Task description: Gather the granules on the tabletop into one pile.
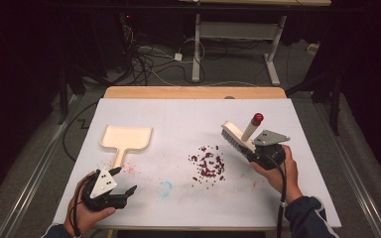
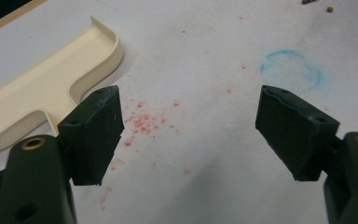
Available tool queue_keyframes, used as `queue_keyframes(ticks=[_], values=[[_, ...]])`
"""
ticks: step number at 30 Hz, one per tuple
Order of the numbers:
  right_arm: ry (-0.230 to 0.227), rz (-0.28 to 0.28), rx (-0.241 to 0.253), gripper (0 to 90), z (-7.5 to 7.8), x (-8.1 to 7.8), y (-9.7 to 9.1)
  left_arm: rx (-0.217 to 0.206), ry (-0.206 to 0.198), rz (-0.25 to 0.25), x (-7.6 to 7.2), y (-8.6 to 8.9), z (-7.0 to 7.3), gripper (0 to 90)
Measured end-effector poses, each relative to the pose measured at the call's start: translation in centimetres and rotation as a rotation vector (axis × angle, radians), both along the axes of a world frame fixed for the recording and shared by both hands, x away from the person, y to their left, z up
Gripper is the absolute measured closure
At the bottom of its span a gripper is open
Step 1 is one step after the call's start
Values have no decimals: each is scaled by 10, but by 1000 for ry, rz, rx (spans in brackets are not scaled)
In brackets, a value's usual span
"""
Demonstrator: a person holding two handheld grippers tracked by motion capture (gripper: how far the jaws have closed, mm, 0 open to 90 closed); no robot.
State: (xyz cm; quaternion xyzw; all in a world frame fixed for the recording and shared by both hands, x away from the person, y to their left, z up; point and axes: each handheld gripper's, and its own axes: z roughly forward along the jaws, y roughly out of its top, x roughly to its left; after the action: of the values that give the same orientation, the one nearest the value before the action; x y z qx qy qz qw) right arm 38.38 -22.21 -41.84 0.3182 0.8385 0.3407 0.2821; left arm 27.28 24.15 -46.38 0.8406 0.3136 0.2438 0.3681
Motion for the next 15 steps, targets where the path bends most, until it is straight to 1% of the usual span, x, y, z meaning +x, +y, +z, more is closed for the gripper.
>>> queue_keyframes(ticks=[1, 2, 3, 4, 6, 7, 8, 9, 10, 11, 12, 14, 15], values=[[4, -3, -22, 679, -2, 5, 3, 9, -9, -5, 1, 0, 0, 223], [-3, -16, -43, 679, -4, 9, 7, 10, 7, -1, 0, -1, -1, 223], [-4, -24, -57, 679, -7, 14, 12, 15, 2, -3, 1, -1, -2, 223], [0, -31, -66, 679, -10, 19, 16, 15, 13, 2, 0, -2, -2, 223], [-7, -49, -88, 680, -15, 27, 24, 15, 12, 1, 1, -3, -3, 223], [-13, -49, -106, 680, -16, 30, 29, 21, 12, 0, 2, -4, -3, 223], [-25, -45, -129, 680, -17, 31, 34, 29, 16, -3, 2, -4, -4, 223], [-30, -40, -140, 680, -18, 32, 39, 41, 10, -10, 3, -5, -4, 223], [-29, -30, -140, 680, -19, 33, 43, 38, 12, -12, 4, -6, -4, 223], [-23, -17, -134, 680, -21, 33, 48, 45, 15, -17, 5, -7, -4, 223], [-24, -4, -136, 680, -23, 33, 53, 42, 25, -16, 6, -8, -5, 223], [-37, 20, -170, 680, -26, 31, 63, 47, 26, -23, 6, -10, -6, 223], [-39, 32, -170, 680, -27, 29, 67, 49, 30, -25, 6, -11, -6, 223]])
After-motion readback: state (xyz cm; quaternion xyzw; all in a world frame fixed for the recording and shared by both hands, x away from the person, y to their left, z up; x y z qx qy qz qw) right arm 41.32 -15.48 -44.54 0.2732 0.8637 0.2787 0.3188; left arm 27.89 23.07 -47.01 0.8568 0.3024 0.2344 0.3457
